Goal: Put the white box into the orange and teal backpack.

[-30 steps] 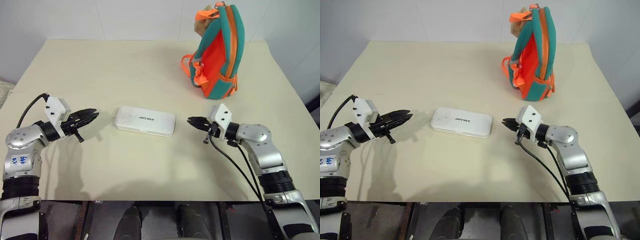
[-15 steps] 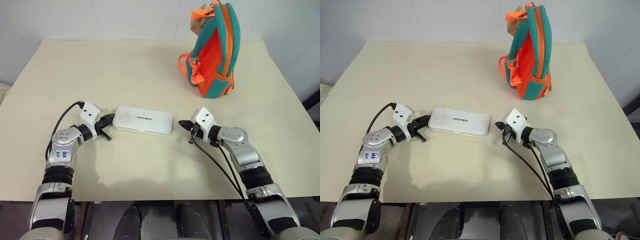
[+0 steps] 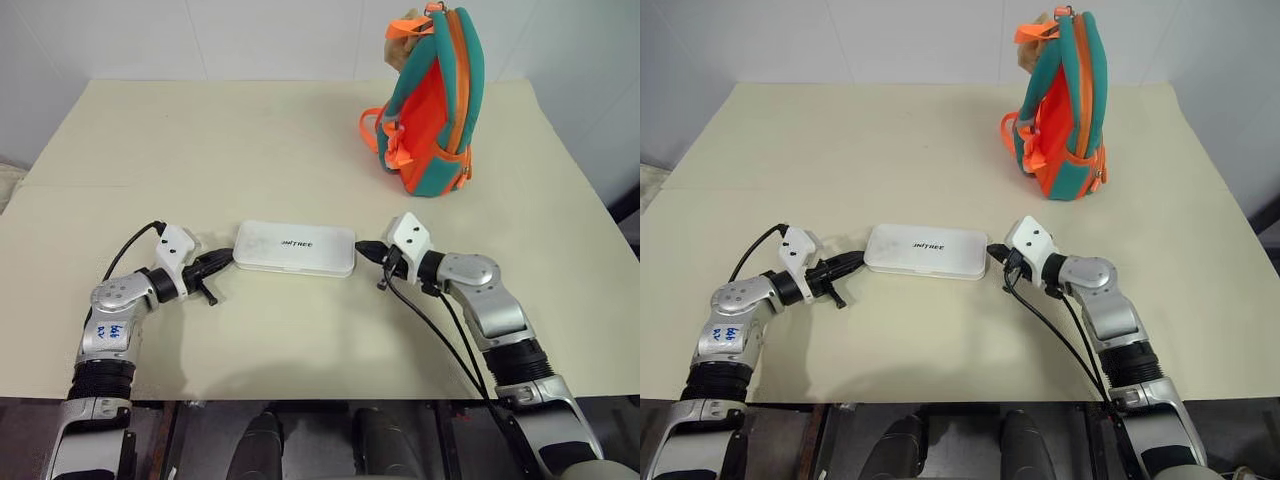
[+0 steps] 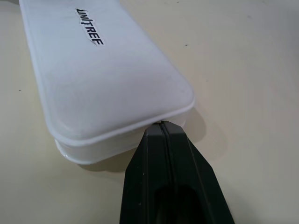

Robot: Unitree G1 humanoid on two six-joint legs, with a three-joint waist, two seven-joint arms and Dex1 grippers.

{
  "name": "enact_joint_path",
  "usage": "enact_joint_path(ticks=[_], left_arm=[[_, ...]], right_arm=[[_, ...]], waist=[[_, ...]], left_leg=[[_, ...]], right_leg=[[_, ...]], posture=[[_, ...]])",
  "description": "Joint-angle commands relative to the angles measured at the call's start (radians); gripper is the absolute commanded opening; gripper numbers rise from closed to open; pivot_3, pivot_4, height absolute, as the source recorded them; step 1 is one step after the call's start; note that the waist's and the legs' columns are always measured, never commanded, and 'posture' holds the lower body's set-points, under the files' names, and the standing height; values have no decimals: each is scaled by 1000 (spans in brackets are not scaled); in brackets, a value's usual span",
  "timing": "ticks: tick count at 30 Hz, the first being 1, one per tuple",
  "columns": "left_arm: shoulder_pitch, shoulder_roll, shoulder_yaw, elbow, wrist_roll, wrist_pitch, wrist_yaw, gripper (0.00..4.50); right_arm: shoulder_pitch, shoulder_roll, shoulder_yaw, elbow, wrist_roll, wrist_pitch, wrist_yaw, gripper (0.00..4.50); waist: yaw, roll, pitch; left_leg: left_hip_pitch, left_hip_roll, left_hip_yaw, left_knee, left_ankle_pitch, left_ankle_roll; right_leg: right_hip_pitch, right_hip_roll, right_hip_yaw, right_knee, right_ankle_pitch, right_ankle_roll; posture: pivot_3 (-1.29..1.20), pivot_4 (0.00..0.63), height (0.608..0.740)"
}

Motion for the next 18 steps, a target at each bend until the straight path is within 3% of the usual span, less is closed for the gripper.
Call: enact_joint_path(ticks=[1,18], left_arm=[[34,-15,-42,-109,-26,33,-37,67],[184,-71,-93,-384,-68,191,-37,67]], right_arm=[[14,-10,3,-80,39,6,39,0],[107,-96,-30,-135,89,12,139,0]], waist=[[0,0,0],[2,0,0]], left_leg=[[0,0,0,0,0,0],[2,0,0,0,0,0]], right_leg=[[0,0,0,0,0,0],[4,0,0,-3,0,0]], posture=[[0,150,740],[0,150,740]])
